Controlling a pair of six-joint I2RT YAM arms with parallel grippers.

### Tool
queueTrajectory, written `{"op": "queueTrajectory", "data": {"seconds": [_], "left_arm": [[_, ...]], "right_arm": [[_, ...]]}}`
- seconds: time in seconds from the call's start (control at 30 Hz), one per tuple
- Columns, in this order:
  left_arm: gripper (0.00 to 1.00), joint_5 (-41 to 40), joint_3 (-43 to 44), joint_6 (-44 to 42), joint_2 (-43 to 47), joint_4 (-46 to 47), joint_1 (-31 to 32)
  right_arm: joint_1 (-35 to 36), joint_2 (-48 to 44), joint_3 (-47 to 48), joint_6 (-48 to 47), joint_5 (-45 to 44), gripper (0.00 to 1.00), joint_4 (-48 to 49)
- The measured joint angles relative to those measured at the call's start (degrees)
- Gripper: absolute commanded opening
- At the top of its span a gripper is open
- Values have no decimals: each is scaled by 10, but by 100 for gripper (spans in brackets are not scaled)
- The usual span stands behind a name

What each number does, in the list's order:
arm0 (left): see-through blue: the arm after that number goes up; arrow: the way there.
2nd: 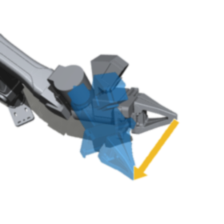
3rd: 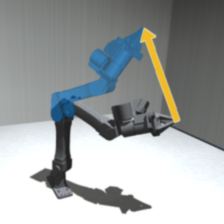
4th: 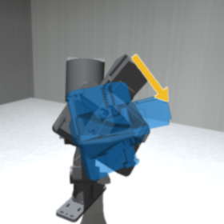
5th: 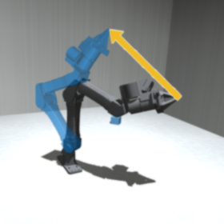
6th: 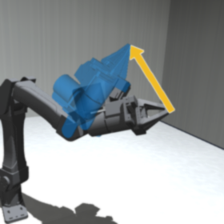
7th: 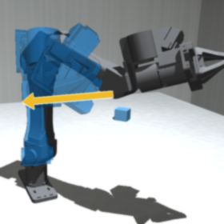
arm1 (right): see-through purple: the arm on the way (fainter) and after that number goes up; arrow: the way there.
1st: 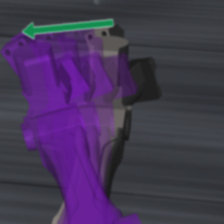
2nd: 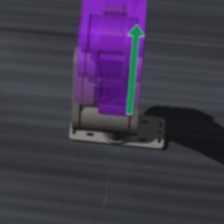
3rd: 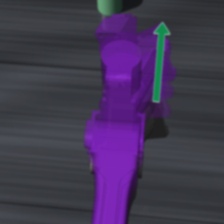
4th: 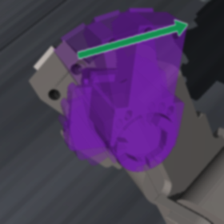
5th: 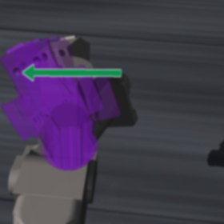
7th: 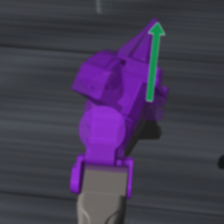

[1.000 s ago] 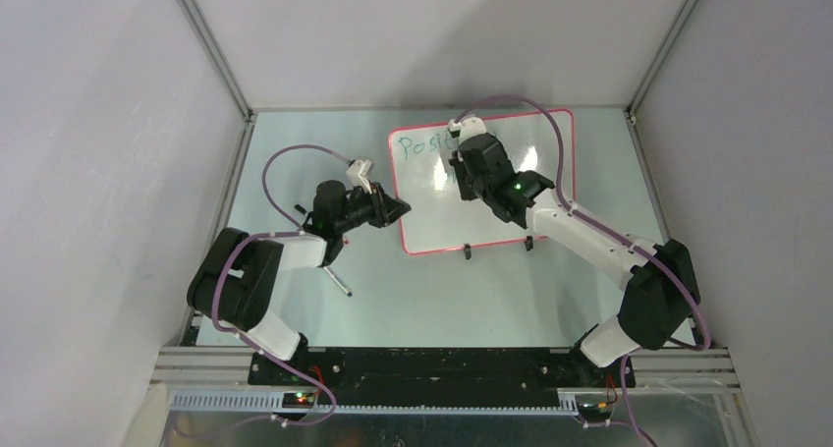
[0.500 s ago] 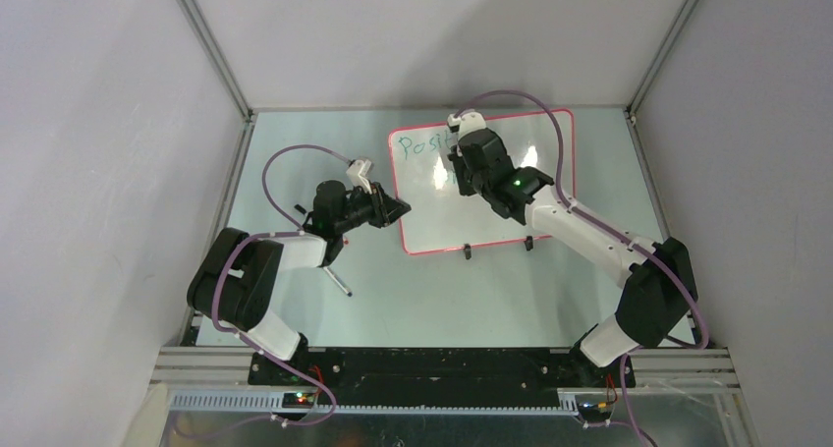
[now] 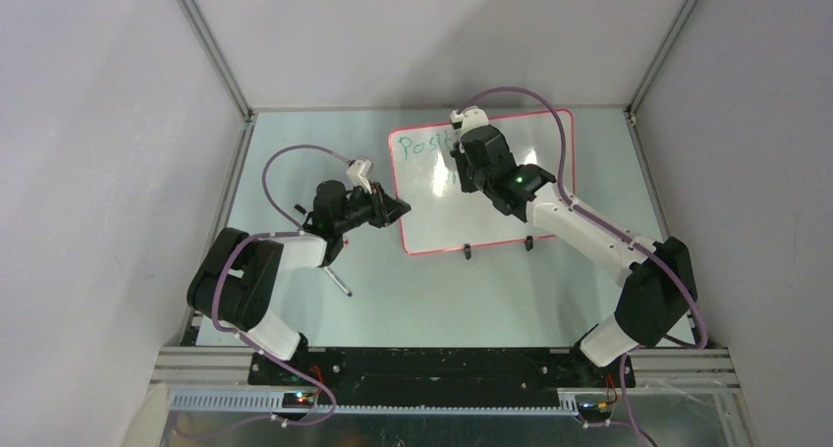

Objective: Write a sentence on the whiteboard

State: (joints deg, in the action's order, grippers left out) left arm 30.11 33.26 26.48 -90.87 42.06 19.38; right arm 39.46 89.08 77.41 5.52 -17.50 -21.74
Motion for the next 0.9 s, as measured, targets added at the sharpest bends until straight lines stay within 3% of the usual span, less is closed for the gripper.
{"op": "queueTrajectory", "data": {"seconds": [0.47, 0.9], "left_arm": [[24, 1, 0, 0, 0, 0, 0], [24, 1, 0, 0, 0, 0, 0]], "right_arm": [[-6, -5, 3, 2, 11, 0, -9], [-7, -70, -24, 9, 19, 0, -17]]}}
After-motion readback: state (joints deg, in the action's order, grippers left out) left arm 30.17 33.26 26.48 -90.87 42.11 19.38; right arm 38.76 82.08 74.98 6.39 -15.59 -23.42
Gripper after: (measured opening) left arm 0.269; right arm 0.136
